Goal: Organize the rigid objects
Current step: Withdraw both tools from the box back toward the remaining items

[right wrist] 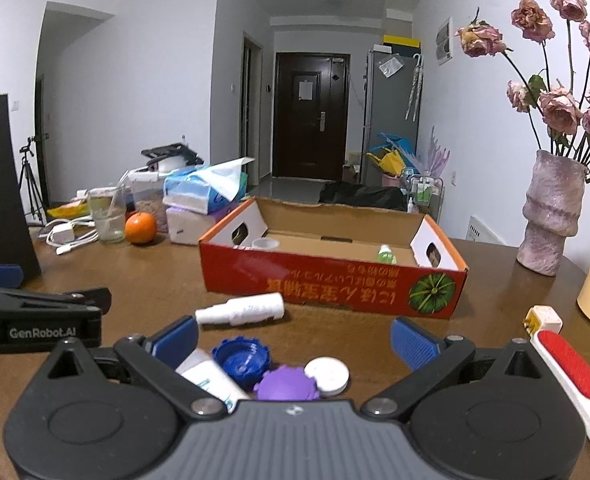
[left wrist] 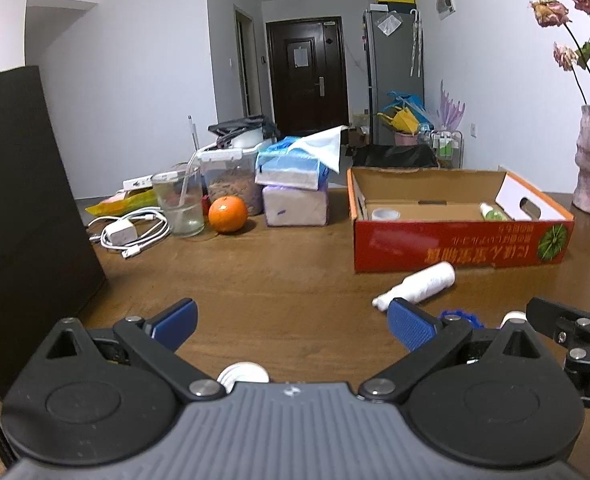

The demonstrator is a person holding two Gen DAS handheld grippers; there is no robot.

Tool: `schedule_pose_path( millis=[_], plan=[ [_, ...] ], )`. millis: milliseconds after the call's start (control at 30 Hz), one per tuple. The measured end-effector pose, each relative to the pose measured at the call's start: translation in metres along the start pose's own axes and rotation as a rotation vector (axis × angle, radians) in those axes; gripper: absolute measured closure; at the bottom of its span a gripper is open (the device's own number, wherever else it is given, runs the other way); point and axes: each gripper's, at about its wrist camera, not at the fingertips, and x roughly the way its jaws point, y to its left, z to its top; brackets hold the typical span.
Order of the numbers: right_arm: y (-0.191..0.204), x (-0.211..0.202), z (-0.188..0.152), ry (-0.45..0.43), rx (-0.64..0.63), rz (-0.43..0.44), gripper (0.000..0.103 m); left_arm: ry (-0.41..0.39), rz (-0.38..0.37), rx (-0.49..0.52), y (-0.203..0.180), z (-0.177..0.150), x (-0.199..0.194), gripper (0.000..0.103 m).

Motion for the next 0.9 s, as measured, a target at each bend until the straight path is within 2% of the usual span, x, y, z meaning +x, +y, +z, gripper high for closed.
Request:
schedule_pose_path(
  millis=[400,767,900],
  plan=[
    [0.03,0.003,-0.024,0.063,-0.046,0.025,0.0,0.038,0.013,0.01,0.03,-0.029,0.001,0.0],
    [0.052,0.022,-0.036,0.121,-0.085,0.05,0.002,0.061,-0.001,-0.016,0.054,-0.038,0.007,0.0],
    [0.057,0.033,-0.039,0.143,-0.104,0.07,0.006,0.062,-0.008,-0.028,0.062,-0.038,0.009,0.0]
  ],
)
